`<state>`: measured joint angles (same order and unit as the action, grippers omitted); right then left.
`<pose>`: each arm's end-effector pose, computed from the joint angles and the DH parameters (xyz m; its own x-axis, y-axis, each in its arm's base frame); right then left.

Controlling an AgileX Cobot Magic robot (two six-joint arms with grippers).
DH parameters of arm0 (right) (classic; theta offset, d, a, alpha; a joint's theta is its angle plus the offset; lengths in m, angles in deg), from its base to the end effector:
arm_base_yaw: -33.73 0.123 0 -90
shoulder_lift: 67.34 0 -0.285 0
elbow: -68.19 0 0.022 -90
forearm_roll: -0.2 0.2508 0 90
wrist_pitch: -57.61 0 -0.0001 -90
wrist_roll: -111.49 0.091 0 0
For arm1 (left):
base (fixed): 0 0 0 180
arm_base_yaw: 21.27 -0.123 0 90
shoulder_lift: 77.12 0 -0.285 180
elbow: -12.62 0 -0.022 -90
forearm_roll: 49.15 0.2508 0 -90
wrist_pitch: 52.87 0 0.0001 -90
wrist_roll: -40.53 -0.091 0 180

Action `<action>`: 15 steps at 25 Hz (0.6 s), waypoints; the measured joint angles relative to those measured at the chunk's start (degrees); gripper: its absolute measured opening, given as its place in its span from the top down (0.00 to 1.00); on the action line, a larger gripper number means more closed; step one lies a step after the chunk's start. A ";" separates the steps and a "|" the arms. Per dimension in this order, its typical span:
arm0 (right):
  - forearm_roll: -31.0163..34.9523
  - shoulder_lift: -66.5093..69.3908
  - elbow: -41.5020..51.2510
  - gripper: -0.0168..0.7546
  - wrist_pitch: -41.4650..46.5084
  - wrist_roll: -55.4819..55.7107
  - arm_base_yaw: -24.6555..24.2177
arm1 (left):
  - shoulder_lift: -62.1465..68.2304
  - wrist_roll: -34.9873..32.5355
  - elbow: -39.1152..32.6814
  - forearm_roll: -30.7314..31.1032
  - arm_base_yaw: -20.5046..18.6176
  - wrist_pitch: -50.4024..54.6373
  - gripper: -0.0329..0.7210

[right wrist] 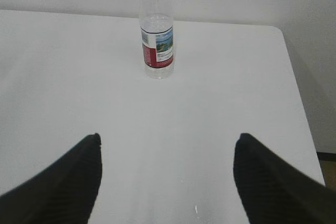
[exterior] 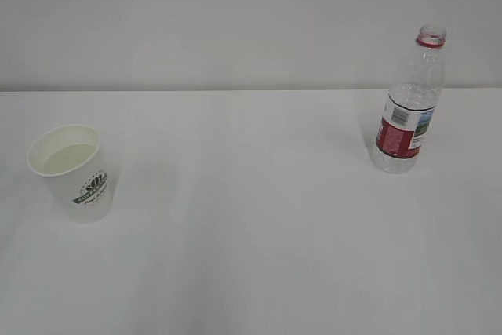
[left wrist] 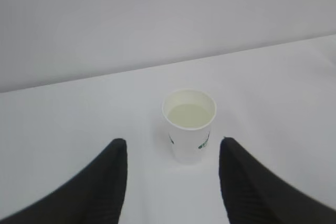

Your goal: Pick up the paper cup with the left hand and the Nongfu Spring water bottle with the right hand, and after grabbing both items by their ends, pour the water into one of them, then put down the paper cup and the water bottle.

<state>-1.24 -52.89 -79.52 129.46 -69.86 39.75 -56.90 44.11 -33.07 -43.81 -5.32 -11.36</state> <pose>-0.0282 -0.0052 0.3384 -0.4729 -0.0814 -0.8773 -0.0989 0.9943 -0.0390 0.0393 -0.0054 0.3169 -0.2842 0.0889 -0.9546 0.2198 0.9752 0.0254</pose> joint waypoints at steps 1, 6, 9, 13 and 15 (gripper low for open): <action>0.00 -0.27 0.00 0.22 0.61 0.00 0.00 | -0.93 -0.82 0.00 -0.36 0.00 1.65 0.41; -1.13 -0.69 -0.09 0.22 1.07 0.00 0.00 | -4.00 -1.74 0.00 -2.12 0.00 8.63 0.41; -3.65 -0.69 -0.09 0.22 1.17 0.00 0.00 | -5.71 -1.82 0.00 -5.69 0.00 11.00 0.41; -4.65 -1.56 -0.09 0.22 1.17 0.00 0.00 | -7.23 -2.08 0.04 -7.99 0.00 15.99 0.41; -4.65 -2.91 0.56 0.22 1.17 0.00 0.00 | -7.84 -2.17 0.04 -8.08 0.00 18.25 0.41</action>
<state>-5.89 -55.79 -78.96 130.63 -69.86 39.75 -64.75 41.94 -33.03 -51.89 -5.32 6.88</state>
